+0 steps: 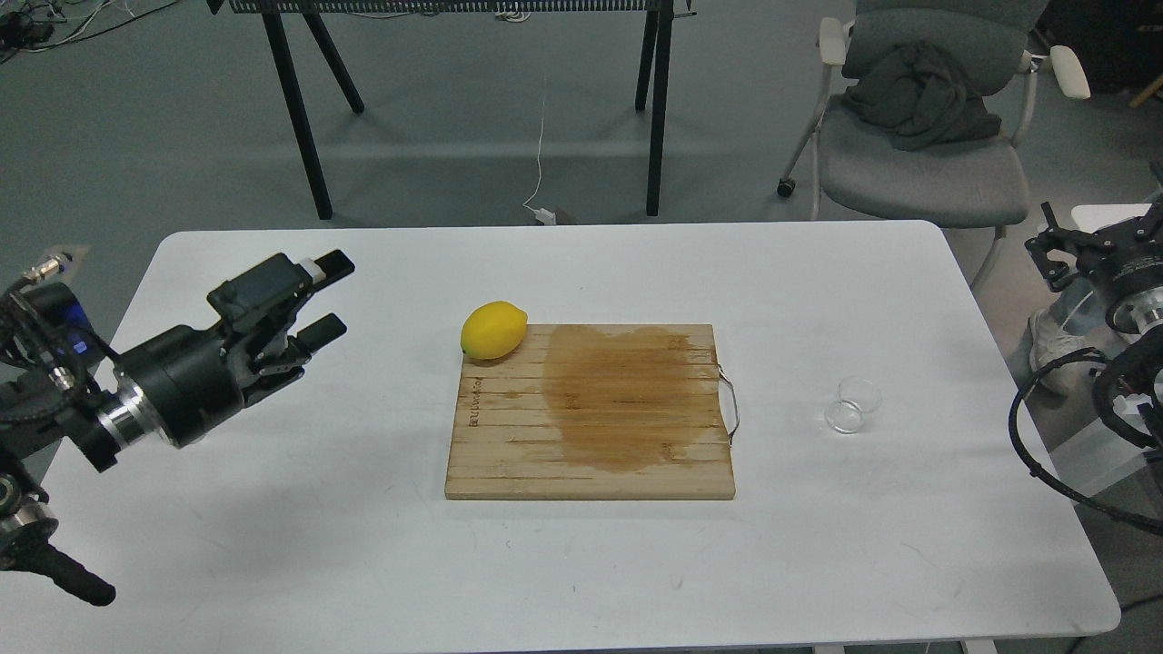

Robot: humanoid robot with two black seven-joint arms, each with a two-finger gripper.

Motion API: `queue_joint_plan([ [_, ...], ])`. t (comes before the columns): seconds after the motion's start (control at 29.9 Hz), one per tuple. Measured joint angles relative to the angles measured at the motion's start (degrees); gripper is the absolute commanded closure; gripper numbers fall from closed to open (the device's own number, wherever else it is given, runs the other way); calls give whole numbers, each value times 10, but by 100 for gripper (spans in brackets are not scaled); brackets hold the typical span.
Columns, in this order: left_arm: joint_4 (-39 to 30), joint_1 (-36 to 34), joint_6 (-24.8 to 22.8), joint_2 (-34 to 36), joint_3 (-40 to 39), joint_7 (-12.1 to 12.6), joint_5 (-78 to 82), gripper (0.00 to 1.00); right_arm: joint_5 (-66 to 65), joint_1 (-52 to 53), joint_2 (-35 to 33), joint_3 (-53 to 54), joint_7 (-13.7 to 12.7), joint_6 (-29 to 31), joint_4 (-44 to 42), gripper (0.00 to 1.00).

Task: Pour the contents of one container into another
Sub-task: 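Lower the left gripper toward the metal jigger near the table edge, then grasp the metal jigger with the left gripper and lift it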

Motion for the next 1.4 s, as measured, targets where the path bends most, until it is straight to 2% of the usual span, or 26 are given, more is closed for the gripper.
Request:
queue_joint_plan([
  [0.1, 0, 34, 37, -2, 19, -2, 109, 1, 0, 2, 0, -7, 0, 0, 0, 0],
  [0.3, 22, 86, 174, -2, 83, -2, 324, 1, 0, 2, 0, -10, 0, 0, -2, 0],
  [0.43, 118, 112, 287, -8, 108, 2, 444, 1, 0, 2, 0, -10, 0, 0, -3, 0],
  [0.5, 177, 115, 320, -21, 110, 3, 469, 1, 0, 1, 0, -10, 0, 0, -3, 0],
  [0.7, 344, 113, 335, -57, 110, -2, 482, 1, 0, 0, -4, -10, 0, 0, -2, 0],
  [0.87, 434, 88, 335, -93, 104, -3, 477, 7, 0, 1, -5, -10, 0, 0, -1, 0],
  [1.27, 568, -10, 335, -177, 110, -4, 421, 17, 0, 0, -11, -10, 0, 0, -1, 0],
  [1.4, 602, -29, 335, -195, 111, -4, 411, 18, 0, 0, -11, -10, 0, 0, -1, 0],
])
